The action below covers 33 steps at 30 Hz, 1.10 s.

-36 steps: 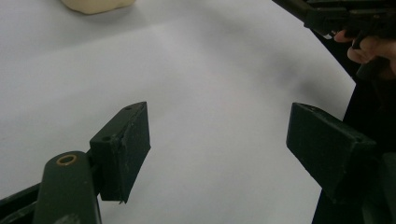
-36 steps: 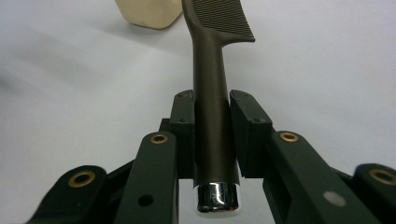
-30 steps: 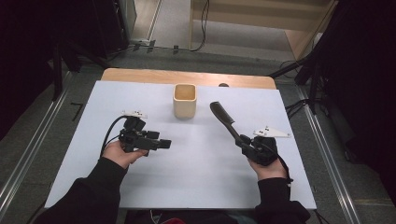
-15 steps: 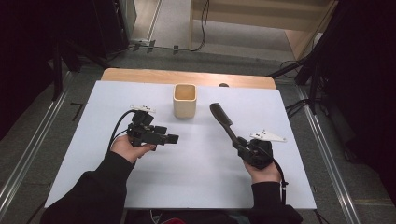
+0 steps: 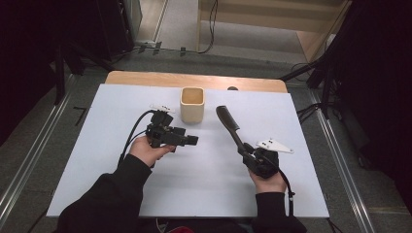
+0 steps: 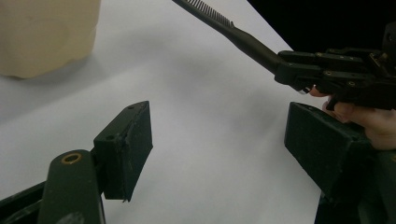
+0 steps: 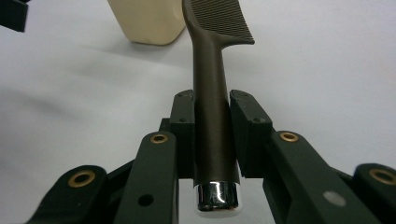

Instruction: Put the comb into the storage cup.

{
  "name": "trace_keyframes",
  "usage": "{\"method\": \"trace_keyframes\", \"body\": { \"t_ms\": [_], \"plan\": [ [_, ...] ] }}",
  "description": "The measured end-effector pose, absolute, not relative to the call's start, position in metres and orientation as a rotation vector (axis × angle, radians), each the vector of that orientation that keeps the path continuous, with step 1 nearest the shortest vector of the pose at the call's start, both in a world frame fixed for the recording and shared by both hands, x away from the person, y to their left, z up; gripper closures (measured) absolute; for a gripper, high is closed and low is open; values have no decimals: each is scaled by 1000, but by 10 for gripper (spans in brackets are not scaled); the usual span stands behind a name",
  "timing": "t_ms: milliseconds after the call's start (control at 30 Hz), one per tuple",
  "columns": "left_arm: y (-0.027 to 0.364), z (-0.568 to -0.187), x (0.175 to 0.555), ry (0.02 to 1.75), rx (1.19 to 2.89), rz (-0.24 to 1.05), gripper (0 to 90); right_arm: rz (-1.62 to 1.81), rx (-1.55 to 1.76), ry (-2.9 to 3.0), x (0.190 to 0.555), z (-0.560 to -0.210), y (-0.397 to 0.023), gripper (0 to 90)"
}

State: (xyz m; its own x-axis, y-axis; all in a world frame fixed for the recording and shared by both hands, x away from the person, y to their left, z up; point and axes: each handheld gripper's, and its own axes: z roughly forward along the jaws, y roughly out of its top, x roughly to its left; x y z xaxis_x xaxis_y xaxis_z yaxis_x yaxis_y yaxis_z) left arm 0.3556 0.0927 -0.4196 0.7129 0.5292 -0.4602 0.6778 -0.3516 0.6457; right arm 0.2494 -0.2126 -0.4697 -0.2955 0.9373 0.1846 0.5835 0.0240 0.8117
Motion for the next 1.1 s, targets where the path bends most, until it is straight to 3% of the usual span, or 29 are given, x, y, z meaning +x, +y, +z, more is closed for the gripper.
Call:
{"method": "trace_keyframes", "body": {
  "t_ms": [633,1100],
  "plan": [
    [68,-424,363,946,1997,-206,244,1191,1562,1860,248,-474,-203,703],
    [42,-426,363,909,2056,-176,244,1174,1541,1854,247,-475,-194,702]
  ]
}}
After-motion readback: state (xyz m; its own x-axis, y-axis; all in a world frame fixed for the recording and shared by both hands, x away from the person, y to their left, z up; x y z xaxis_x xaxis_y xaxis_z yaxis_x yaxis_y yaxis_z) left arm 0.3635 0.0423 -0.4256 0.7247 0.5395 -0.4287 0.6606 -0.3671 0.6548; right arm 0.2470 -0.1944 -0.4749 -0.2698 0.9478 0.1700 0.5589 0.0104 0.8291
